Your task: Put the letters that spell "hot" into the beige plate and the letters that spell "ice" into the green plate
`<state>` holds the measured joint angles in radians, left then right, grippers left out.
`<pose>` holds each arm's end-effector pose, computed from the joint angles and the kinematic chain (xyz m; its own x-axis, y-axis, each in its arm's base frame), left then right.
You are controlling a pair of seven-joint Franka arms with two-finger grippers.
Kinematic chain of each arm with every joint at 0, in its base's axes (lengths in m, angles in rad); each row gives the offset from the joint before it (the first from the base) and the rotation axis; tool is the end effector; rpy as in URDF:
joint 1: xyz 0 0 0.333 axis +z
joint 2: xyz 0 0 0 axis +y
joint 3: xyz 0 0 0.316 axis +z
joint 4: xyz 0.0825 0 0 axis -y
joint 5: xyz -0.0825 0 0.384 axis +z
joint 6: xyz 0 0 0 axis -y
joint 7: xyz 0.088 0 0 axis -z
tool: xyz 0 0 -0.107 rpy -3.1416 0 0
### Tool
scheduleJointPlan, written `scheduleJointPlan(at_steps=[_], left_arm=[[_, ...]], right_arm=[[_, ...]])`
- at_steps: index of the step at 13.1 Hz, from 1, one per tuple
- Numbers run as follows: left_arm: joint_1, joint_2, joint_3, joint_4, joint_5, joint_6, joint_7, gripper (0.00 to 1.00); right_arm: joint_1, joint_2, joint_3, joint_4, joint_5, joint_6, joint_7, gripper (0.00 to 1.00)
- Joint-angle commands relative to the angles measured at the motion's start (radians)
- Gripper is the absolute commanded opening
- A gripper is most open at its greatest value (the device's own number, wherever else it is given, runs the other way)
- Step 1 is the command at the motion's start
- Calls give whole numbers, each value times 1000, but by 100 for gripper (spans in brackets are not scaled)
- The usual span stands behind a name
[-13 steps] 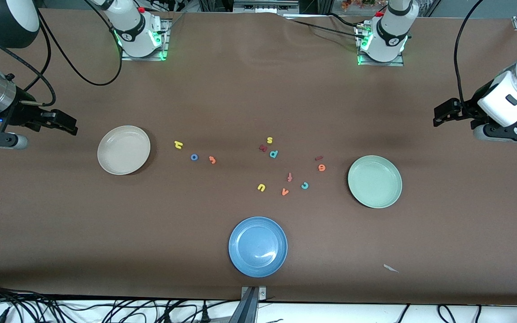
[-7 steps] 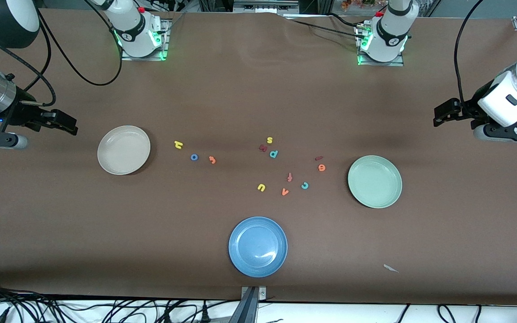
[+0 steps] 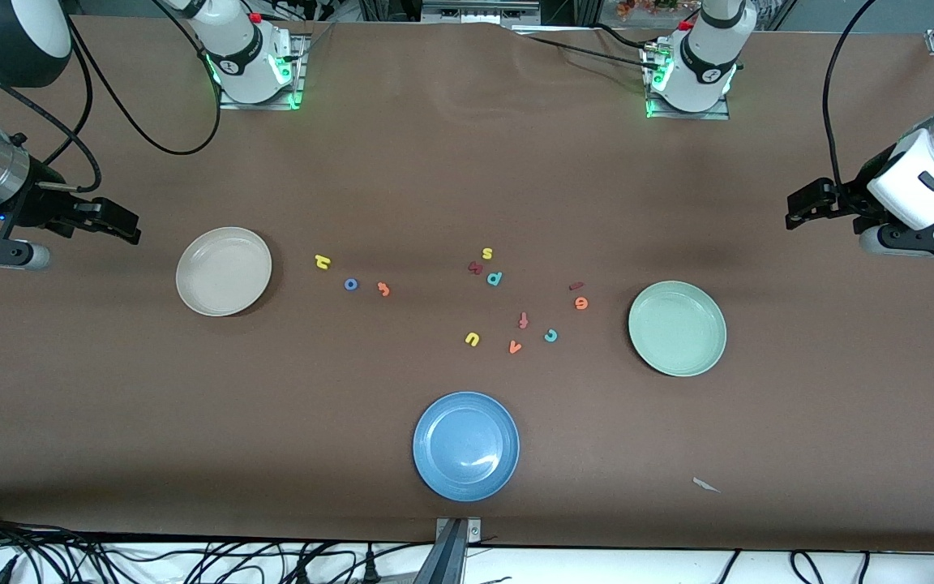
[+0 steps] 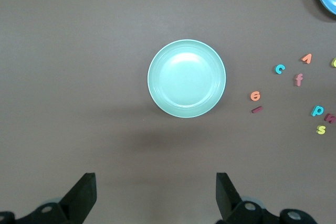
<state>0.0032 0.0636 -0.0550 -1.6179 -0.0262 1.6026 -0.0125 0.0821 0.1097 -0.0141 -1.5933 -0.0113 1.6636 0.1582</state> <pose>0.5716 -0.0315 0.5692 0.9961 -0.0385 -0.0791 -0.0363 -0.9989 0.0286 0.5905 0.0395 0.5589 0.9953 -0.0890 -0.0369 -0.0884 -0.9959 0.0188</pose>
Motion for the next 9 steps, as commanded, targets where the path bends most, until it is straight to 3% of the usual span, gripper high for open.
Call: scheduleJointPlan(at_steps=[1, 9], left_arm=[[15, 10, -3, 27, 2, -18, 12, 100], [15, 10, -3, 27, 2, -13, 8, 100]], right_arm=[[4, 2, 2, 12, 13, -16, 9, 100], [8, 2, 2, 4, 10, -19, -2, 100]])
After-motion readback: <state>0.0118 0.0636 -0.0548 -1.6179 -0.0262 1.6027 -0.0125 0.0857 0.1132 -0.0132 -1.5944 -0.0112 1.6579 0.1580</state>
